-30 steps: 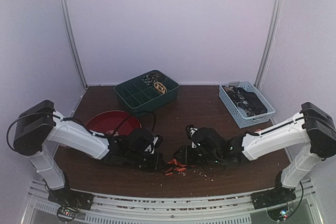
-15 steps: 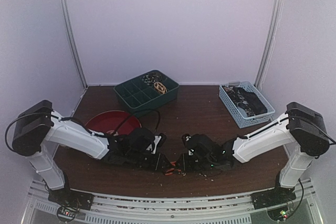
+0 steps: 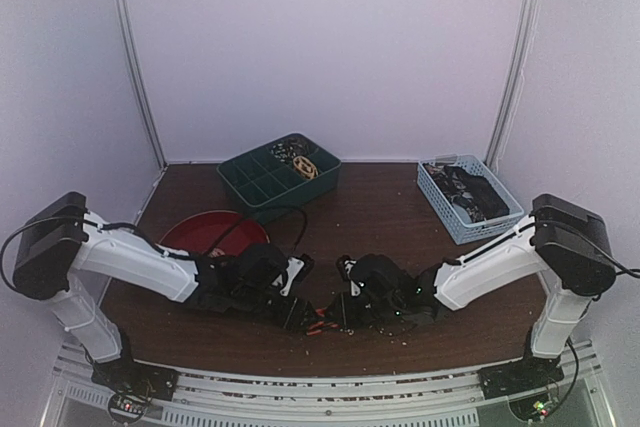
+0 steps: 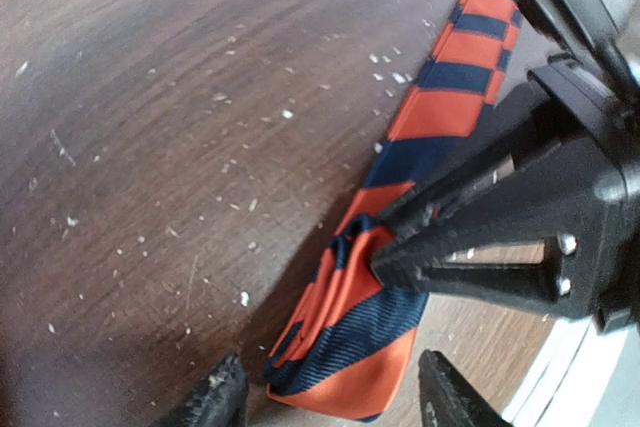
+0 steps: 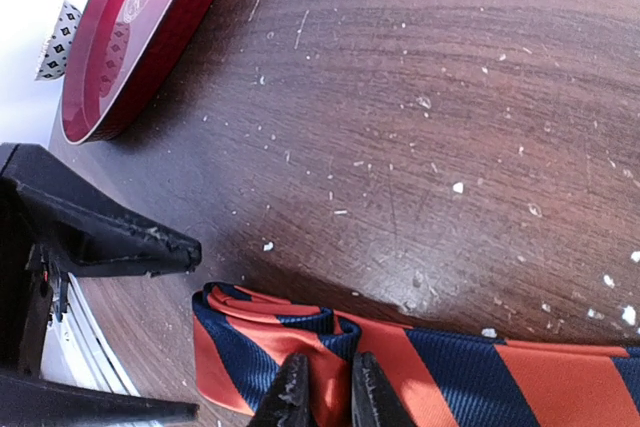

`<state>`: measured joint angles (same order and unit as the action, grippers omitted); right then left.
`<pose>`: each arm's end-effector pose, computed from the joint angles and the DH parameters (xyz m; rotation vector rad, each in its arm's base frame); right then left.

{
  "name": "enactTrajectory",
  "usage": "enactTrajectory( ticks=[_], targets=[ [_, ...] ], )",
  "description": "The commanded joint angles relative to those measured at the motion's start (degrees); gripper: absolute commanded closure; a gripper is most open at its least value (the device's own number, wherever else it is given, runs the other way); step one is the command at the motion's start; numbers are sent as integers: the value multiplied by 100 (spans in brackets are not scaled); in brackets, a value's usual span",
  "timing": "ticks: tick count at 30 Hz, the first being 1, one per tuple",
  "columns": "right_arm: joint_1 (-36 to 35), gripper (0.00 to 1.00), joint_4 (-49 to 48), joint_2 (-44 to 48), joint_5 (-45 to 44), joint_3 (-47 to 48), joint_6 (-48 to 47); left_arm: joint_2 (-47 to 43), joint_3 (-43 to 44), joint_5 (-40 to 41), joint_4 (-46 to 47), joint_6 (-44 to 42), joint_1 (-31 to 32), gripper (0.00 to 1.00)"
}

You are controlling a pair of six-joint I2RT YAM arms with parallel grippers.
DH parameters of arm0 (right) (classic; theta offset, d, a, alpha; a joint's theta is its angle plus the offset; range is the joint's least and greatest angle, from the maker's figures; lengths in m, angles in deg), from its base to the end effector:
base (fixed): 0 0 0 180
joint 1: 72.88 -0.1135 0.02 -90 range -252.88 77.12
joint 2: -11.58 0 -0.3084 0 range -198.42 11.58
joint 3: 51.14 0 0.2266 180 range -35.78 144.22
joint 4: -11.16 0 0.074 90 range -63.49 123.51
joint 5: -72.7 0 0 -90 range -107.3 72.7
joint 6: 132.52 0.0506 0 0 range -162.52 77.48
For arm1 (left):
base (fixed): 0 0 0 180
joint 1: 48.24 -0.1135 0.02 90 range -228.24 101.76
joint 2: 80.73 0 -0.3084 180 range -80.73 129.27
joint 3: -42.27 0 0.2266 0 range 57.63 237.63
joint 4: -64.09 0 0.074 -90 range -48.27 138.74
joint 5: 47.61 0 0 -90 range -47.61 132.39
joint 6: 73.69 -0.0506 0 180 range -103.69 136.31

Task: Roll the ties
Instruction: Roll the tie at the center of the board.

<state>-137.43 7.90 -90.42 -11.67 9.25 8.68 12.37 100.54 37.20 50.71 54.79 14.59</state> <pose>0.1464 0.3191 0.1875 -0.3527 2.4973 1.0993 0.1355 -0.2739 0.1993 0.5965 2.5500 -0.8483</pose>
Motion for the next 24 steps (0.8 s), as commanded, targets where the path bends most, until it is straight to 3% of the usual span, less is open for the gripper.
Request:
enactTrajectory(
  ticks=[1,10,24],
  targets=[
    [30,84,196,-141,68,123,-103,-197,219,222,-273,-1250,-34,38],
    [47,85,225,-154,86,171,-143,98,219,-141,-177,-2376,-12,30],
    [87,85,197,-200,158,207,-149,545,341,-732,63,-2764,7,31]
  ],
)
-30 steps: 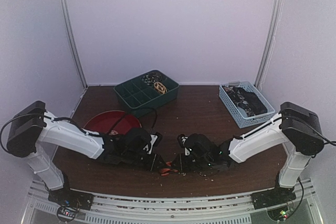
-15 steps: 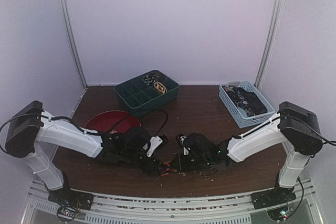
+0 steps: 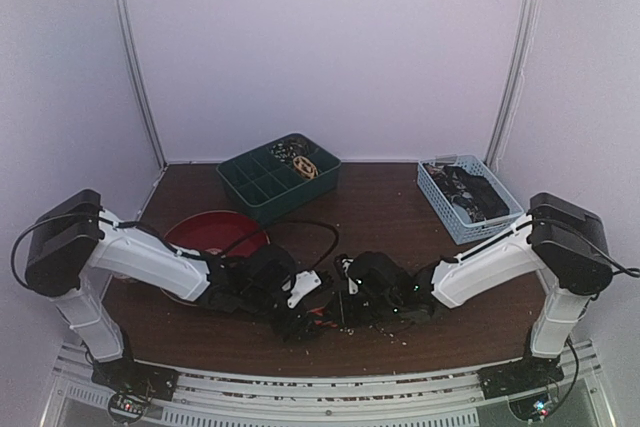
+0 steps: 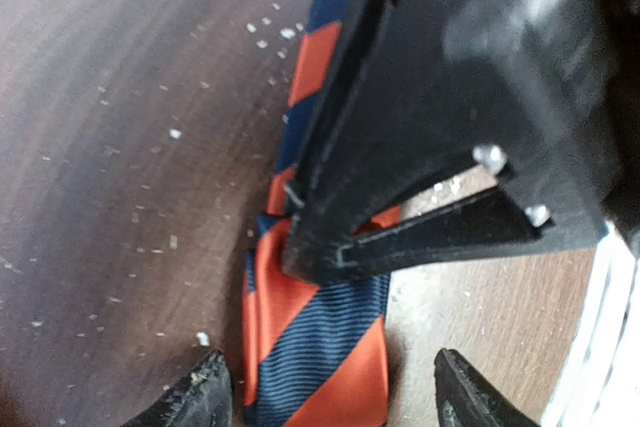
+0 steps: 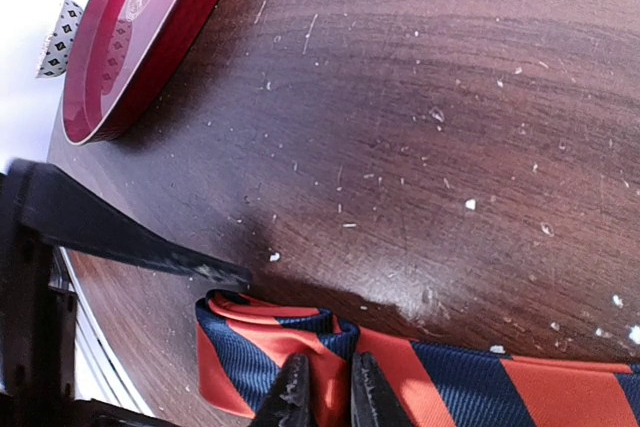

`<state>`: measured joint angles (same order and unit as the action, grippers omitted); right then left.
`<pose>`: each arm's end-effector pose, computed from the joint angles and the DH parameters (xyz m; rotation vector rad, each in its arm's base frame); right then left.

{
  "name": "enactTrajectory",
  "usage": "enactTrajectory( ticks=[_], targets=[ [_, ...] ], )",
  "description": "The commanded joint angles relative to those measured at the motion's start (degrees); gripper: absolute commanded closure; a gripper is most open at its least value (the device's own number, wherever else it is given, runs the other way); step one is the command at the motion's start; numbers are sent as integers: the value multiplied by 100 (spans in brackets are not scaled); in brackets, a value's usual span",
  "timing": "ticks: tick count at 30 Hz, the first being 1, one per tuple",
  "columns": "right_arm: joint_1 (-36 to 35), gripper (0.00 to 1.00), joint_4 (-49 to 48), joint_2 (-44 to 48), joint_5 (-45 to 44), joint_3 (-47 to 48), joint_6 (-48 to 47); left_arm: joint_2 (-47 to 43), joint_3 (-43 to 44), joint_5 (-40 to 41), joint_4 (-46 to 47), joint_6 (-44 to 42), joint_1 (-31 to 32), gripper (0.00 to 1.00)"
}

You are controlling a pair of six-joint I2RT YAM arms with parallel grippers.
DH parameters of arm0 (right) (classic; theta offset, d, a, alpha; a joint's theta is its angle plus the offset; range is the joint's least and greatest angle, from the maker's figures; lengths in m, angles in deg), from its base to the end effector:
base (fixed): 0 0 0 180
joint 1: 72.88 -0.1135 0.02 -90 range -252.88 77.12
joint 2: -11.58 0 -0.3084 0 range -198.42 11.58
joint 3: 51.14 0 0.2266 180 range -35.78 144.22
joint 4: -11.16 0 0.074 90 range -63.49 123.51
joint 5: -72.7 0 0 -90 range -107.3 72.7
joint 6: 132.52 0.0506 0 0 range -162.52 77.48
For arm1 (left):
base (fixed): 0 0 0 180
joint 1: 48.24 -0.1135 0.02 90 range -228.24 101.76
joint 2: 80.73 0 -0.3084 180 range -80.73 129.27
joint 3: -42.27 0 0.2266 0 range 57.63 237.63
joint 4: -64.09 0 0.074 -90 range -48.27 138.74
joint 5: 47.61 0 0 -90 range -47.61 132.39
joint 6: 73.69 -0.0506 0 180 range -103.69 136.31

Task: Roll the ties
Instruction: Roll the tie at the center of the board.

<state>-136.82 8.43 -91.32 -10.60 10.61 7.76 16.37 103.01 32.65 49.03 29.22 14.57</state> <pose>0.1515 0.3231 0.1878 -0.3710 2.4975 1.1043 0.1376 -0.2866 0.1884 1.1733 2.3371 -0.7373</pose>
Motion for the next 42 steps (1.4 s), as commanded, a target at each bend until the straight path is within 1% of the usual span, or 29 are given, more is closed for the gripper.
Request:
enactTrajectory(
  ticks=[1,3,6,11,13,14,15,19,20,23,26,29,33,35,36,38,39,41,42],
  targets=[
    [30,85,152,-111,51,65,-55,164,100,-263,207,-209,10,31],
    [38,85,153,-104,77,72,-51,209,111,-242,167,-230,4,32],
    [40,84,151,-70,145,69,-45,230,111,-295,164,-275,7,37],
    [40,81,215,76,178,24,-19,190,86,-451,166,-368,12,53],
    [40,80,239,100,168,3,-17,157,68,-461,164,-408,12,65],
    [40,81,250,100,165,-11,-16,141,55,-476,163,-426,12,68],
    [40,81,254,91,182,-14,-10,128,50,-484,164,-441,12,69],
    [39,83,204,117,225,-58,33,71,20,-528,157,-490,12,68],
    [32,84,207,129,219,-66,42,58,8,-521,158,-503,12,66],
    [40,85,222,172,201,-85,43,-29,-57,-481,154,-483,12,55],
    [38,86,178,146,284,-120,68,-213,-135,-291,148,-310,12,51],
    [34,86,156,87,346,-174,91,-526,-272,-18,64,50,12,49],
    [32,86,155,111,308,-213,90,-1030,-621,133,14,565,12,50],
    [37,86,156,105,297,-209,83,-1261,-837,157,26,854,12,55],
    [37,86,156,93,297,-195,74,-1344,-937,187,31,1018,12,62],
    [30,86,176,79,298,-179,72,-1451,-1122,218,74,1325,12,82],
    [37,86,186,82,293,-186,64,-1490,-1222,188,155,1454,19,90],
    [38,86,206,89,267,-186,48,-1524,-1381,183,321,1695,34,100],
    [40,85,210,87,262,-182,44,-1523,-1441,193,422,1764,57,100]
  ],
)
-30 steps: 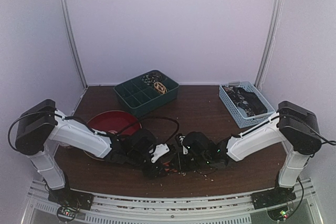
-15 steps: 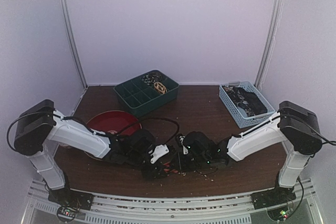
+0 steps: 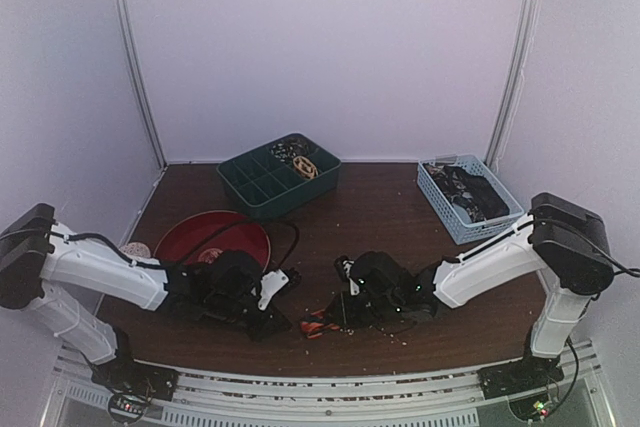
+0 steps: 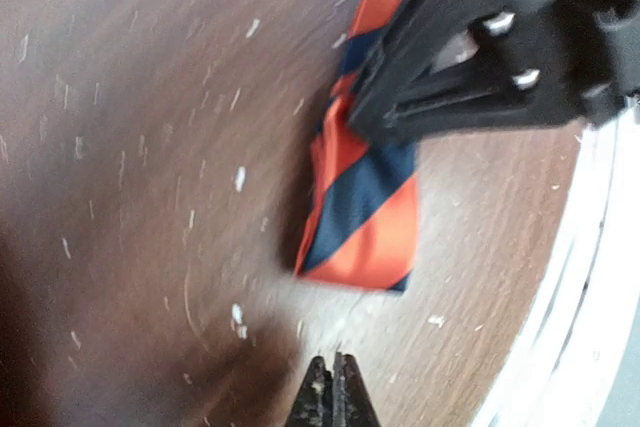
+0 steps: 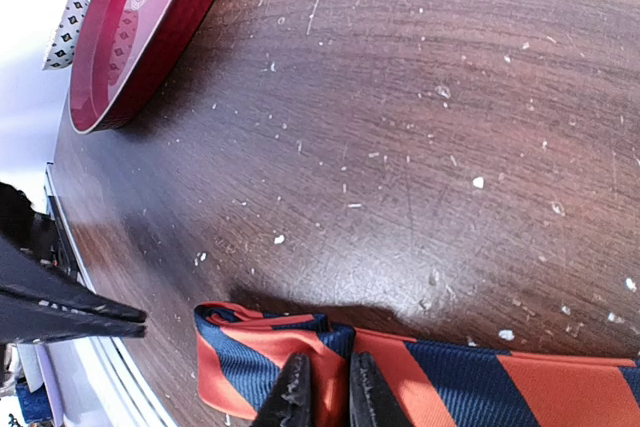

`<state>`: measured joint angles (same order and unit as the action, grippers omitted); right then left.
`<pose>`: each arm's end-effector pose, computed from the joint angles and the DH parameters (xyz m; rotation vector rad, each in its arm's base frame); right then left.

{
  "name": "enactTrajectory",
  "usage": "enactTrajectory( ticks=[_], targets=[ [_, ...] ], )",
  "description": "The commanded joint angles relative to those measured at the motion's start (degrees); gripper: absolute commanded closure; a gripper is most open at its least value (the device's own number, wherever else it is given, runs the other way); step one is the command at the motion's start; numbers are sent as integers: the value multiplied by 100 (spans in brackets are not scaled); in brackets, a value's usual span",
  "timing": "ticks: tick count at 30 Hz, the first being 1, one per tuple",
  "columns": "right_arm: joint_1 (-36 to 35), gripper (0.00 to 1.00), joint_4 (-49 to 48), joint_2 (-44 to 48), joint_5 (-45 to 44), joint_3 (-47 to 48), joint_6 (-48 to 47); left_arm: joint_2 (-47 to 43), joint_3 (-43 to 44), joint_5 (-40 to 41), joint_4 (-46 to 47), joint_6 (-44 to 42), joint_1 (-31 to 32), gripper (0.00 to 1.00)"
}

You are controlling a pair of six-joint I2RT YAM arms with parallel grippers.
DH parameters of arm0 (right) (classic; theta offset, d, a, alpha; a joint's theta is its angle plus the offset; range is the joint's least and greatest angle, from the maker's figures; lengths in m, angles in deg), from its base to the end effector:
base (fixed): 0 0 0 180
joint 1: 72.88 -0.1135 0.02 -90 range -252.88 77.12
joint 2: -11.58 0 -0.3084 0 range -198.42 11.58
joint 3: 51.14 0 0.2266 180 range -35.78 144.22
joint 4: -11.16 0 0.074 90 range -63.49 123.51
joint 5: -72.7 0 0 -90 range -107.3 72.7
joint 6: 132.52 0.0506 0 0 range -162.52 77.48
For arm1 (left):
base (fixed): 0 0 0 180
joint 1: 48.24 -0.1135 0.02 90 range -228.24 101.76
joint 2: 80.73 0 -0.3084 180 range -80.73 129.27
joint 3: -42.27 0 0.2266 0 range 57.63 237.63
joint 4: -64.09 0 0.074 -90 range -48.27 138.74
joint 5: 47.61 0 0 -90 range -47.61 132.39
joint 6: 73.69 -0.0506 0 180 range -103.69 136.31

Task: Roll the ties
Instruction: Roll the tie at the center of the board.

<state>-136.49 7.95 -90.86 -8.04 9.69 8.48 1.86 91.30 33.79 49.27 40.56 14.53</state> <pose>0.1496 0.3198 0.1872 -0.3786 2.5189 1.1468 0.1083 -0.2270 0.2013 0.9255 2.4240 -0.8201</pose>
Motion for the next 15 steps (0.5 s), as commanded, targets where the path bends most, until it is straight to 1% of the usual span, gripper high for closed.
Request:
enactTrajectory(
  ticks=[1,5,11,15],
  targets=[
    [7,85,265,43,1,-92,-29,-57,-301,104,465,700,81,100],
    [7,84,306,47,-17,-59,-42,198,-254,208,686,889,113,100],
    [3,84,454,77,-93,-66,-56,879,14,100,901,944,241,100],
    [6,84,496,126,-160,-95,-55,1160,121,78,1047,993,343,100]
  ],
)
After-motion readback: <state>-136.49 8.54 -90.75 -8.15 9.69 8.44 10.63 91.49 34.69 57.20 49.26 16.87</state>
